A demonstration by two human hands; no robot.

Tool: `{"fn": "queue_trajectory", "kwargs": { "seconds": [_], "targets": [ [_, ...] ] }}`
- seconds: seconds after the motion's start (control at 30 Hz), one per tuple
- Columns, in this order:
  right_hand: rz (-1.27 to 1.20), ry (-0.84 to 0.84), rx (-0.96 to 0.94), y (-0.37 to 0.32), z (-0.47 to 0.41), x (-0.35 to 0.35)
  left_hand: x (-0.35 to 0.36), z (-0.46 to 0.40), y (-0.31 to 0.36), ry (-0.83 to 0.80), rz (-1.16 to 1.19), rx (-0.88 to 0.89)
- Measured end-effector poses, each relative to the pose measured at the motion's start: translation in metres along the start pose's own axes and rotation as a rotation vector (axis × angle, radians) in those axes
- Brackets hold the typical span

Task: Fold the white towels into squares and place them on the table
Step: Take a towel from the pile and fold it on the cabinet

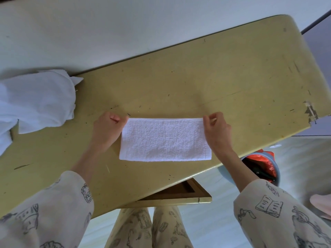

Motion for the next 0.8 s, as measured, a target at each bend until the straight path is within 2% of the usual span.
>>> {"fn": "queue_trajectory", "kwargs": {
  "seconds": [0.07,0.13,0.17,0.3,0.47,0.8],
  "targets": [
    [0.133,0.157,-0.078,-0.010,0.011,-0.010,-0.008,0.013,0.011,0.132,-0.121,0.065],
    [0.247,0.266,-0.213,-0.030,0.026,-0.009,-0.010,0.033,0.028,0.302,-0.312,0.229],
    [0.280,0.278,-0.291,-0.040,0.034,-0.001,-0.001,0.042,0.035,0.320,-0.403,0.319],
    [0.408,0.179,-0.593,-0.066,0.062,0.063,0.069,0.058,0.046,0.152,-0.661,0.584],
    [0.560,0.059,-0.533,-0.047,0.047,0.092,0.104,0.041,0.035,0.069,-0.812,0.569],
    [0.734,-0.011,-0.413,-0.020,0.033,0.085,0.104,0.035,0.026,0.106,-0.882,0.533]
  ]
}}
Point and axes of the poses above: each hand's wrist, its own z-axis away from the middle knuckle, its own x-axis out of the palm, y = z × x, the point moved 8 cm from there along -z, towards the middle knuckle, and after that the axes turned 14 degrees about -y, right-handed, at the moved point
